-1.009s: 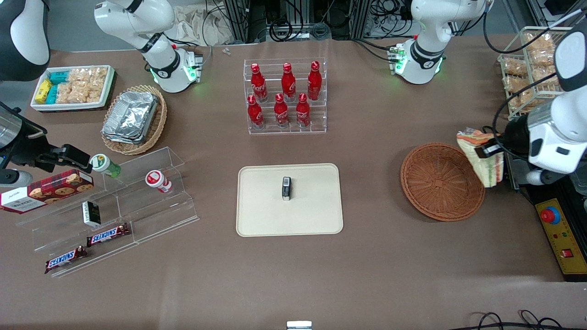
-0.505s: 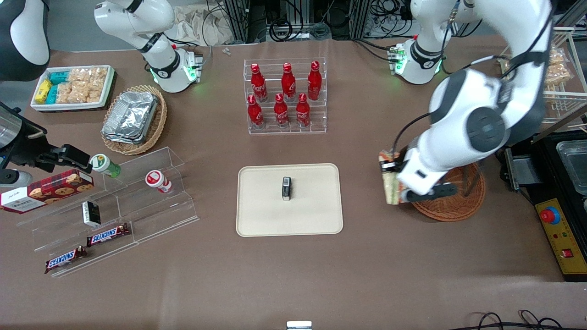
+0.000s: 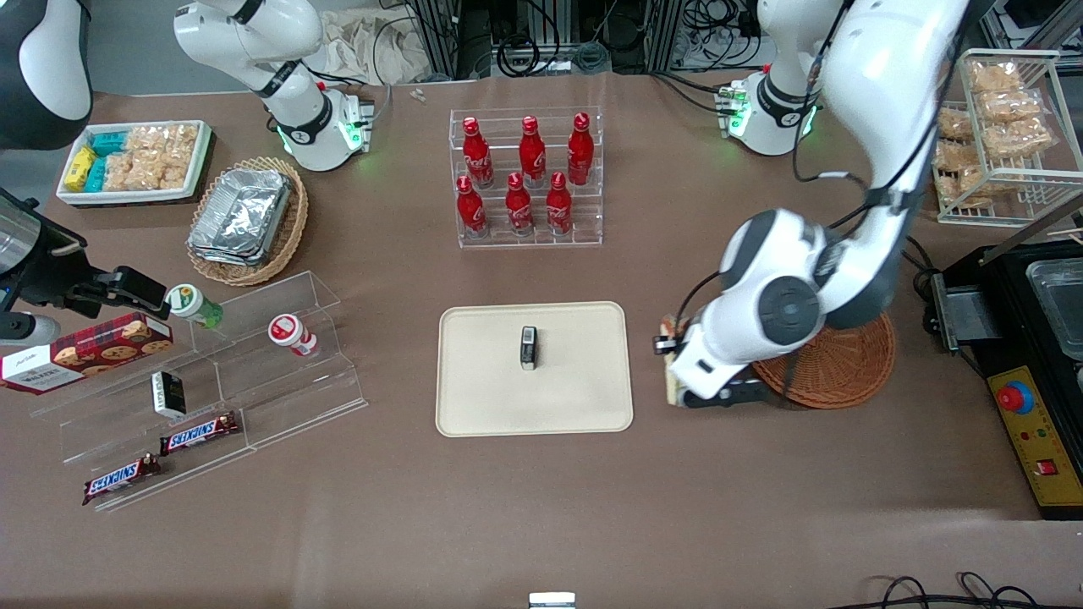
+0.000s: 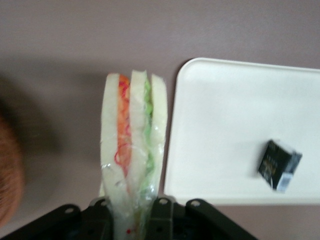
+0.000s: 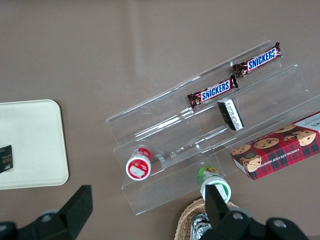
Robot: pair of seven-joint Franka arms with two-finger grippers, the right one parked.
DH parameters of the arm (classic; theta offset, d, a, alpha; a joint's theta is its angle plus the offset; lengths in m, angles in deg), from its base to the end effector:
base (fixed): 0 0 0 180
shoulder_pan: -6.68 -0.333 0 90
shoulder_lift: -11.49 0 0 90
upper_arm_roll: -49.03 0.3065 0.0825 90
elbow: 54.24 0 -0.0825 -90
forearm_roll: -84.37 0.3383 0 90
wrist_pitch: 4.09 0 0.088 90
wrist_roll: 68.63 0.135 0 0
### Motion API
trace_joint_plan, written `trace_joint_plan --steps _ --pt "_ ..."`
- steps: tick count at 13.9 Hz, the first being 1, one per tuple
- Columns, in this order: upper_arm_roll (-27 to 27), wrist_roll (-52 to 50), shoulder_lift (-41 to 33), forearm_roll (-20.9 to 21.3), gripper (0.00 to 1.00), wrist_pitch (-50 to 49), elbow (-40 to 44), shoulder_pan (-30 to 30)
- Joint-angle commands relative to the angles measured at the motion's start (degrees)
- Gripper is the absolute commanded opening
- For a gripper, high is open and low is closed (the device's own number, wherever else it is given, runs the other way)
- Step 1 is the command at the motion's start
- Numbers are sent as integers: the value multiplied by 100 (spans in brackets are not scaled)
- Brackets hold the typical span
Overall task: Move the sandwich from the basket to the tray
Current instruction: 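Carry the sandwich over the beige tray with the left gripper, then lower the sandwich onto the tray and open the left gripper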
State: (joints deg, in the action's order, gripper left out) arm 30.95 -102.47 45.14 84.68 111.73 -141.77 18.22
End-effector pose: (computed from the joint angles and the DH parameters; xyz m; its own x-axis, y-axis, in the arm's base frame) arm 0.5757 -0.2940 0.3104 0.9829 0.1061 -0.1504 0.1220 -0.9874 0.1006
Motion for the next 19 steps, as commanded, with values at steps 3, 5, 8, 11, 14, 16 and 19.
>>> trace_joint_plan --steps 3,5,8,11,14,16,19 --pt "5 -589 924 496 0 458 650 551" --pt "14 -693 1152 505 0 476 789 770" --pt "23 -896 1530 697 0 485 1089 1017" --pt "23 -1063 1741 891 29 844 1037 1044" --pt "32 -1116 1690 918 100 854 1063 1088" --pt "41 -1125 1419 918 100 775 1081 1018" --pt "41 -1212 821 865 100 -154 1089 886"
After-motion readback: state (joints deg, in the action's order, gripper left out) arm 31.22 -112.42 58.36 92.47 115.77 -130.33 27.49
